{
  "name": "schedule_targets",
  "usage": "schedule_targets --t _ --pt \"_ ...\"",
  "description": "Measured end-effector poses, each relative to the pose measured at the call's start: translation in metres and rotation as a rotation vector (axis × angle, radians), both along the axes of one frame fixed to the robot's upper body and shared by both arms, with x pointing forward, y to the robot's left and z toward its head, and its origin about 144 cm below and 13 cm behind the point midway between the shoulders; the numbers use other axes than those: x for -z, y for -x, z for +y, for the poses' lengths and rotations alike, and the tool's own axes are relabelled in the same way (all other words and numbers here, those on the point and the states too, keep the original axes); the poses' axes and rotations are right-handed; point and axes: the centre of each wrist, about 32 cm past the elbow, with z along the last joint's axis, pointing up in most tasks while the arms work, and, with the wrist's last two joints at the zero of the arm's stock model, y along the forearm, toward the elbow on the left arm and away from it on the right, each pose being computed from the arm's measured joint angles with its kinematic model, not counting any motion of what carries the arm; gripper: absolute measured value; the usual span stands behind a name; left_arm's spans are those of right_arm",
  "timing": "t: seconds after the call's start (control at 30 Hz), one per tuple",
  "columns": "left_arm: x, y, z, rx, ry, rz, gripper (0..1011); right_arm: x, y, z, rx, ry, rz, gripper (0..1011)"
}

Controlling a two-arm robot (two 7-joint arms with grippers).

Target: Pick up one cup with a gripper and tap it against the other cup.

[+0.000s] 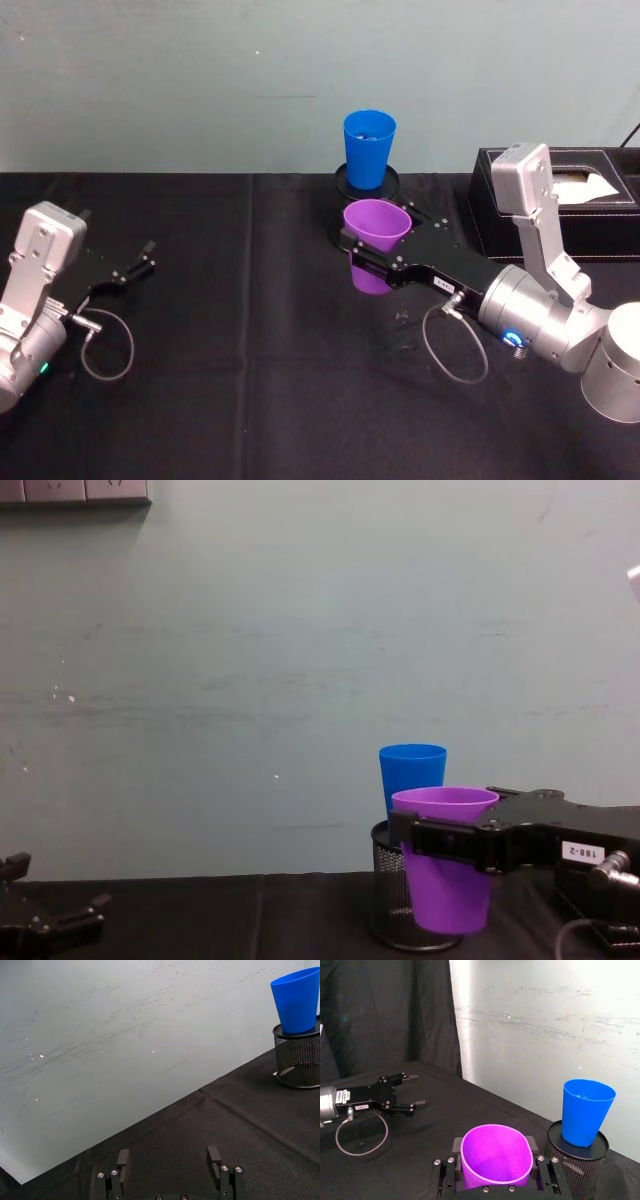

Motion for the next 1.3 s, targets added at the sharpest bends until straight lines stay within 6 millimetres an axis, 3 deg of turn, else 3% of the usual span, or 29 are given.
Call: schedule_targets --t 1.3 --pt "0.0000 0.0000 0.0000 0.000 0.000 0.000 1000 0.0000 0.0000 0.0000 0.000 0.000 0.000 731"
